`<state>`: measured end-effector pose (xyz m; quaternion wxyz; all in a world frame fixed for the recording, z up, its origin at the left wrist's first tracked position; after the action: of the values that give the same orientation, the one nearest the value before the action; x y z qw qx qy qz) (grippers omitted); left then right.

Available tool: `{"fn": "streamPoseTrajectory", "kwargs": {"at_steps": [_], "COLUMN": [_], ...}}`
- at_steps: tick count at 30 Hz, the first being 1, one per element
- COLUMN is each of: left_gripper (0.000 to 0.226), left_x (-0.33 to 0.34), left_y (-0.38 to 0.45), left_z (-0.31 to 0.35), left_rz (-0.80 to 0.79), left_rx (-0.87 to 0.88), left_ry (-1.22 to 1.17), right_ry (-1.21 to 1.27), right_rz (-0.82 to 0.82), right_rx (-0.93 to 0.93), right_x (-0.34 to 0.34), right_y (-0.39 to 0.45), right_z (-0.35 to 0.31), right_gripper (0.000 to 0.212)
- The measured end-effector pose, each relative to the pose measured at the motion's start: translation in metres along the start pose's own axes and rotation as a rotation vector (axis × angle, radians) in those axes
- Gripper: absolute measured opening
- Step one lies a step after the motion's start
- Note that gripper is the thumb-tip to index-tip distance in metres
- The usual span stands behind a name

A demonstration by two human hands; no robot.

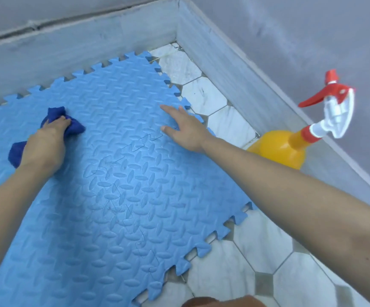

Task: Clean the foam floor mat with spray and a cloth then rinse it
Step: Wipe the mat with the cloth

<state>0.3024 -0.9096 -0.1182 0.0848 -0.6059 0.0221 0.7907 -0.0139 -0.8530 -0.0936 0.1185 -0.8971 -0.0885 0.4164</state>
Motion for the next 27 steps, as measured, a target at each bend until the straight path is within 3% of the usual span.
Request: {"fn": "streamPoseTrajectory", "kwargs": {"at_steps": [3,12,17,22,27], "left_gripper": [0.055,0.040,0.043,0.053,0.064], "left_x": [-0.003,-0.007,-0.004,0.025,0.033], "left_y": [-0.016,-0.049,-0.090,-0.131,-0.165], "left_z": [0.025,0.176,0.262,0.331,0.379], "left_rz": [0.031,0.024,-0.015,-0.172,-0.261], "left_rx": [0.130,0.580,0.700,0.857,0.988], "left_ry": [-0.064,-0.157,-0.195,-0.234,-0.200], "right_ry": [-0.013,-0.139,-0.172,-0.156,-0.107], "right_rz": [0.012,0.144,0.342,0.588,0.648], "right_rx": [-0.004,0.022,0.234,0.462,0.546], "right_x": [-0.003,-0.024,-0.038,-0.076,-0.089], "right_y": [-0.038,-0.162,-0.255,-0.326,-0.353], "right_z": [0.009,0.060,0.111,0.159,0.178], "right_gripper": [0.060,0.056,0.050,0.048,0.049]}}
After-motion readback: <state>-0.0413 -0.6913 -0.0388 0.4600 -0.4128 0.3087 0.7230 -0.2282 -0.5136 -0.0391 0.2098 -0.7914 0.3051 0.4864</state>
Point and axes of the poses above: each hand's wrist, its own y-axis towards the middle knuckle, its own x-axis out of the palm, z = x × y, the point moved 3 cm from there along y, towards the middle knuckle, and after that the axes turned 2 degrees about x, right-handed, at the moved point
